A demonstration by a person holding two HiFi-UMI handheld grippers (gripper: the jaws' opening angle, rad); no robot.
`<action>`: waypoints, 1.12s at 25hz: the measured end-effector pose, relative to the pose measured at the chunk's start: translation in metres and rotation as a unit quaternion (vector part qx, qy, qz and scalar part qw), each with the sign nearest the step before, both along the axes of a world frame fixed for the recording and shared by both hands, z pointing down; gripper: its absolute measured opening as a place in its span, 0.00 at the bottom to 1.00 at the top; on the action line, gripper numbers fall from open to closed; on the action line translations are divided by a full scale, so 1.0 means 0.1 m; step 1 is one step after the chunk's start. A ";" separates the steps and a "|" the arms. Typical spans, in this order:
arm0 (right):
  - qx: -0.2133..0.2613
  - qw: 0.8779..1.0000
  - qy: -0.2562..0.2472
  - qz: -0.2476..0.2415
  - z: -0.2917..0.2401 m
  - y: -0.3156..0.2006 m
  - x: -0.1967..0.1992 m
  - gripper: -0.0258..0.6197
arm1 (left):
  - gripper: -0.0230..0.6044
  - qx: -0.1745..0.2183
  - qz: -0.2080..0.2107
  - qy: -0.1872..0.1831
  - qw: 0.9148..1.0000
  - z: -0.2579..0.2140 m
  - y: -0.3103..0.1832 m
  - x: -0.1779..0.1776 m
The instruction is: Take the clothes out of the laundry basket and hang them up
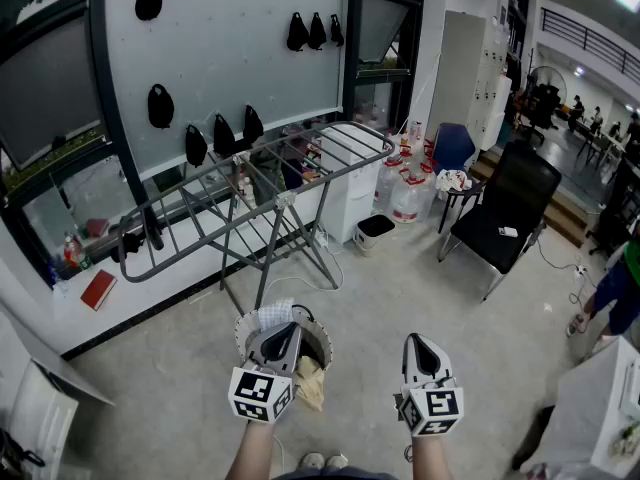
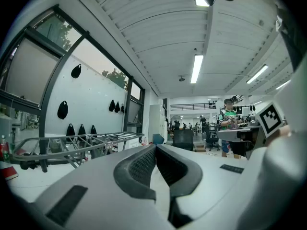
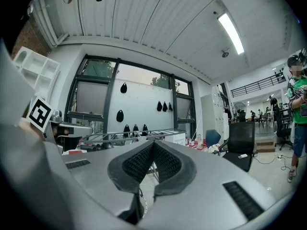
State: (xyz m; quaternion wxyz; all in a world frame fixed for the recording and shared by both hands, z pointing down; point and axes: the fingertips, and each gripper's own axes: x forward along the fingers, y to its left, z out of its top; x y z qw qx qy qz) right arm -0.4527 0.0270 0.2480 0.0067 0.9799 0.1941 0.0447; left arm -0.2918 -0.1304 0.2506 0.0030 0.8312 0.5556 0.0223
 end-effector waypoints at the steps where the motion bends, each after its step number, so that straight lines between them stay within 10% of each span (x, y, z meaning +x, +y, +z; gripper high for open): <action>1: 0.002 1.000 0.001 0.001 -0.04 -0.03 0.02 0.04 | 0.07 0.001 0.000 -0.001 1.000 0.01 0.00 0.01; 28: 0.035 0.999 0.013 -0.023 0.05 -0.02 0.09 0.04 | 0.08 -0.008 0.050 -0.040 0.998 0.15 0.13 -0.08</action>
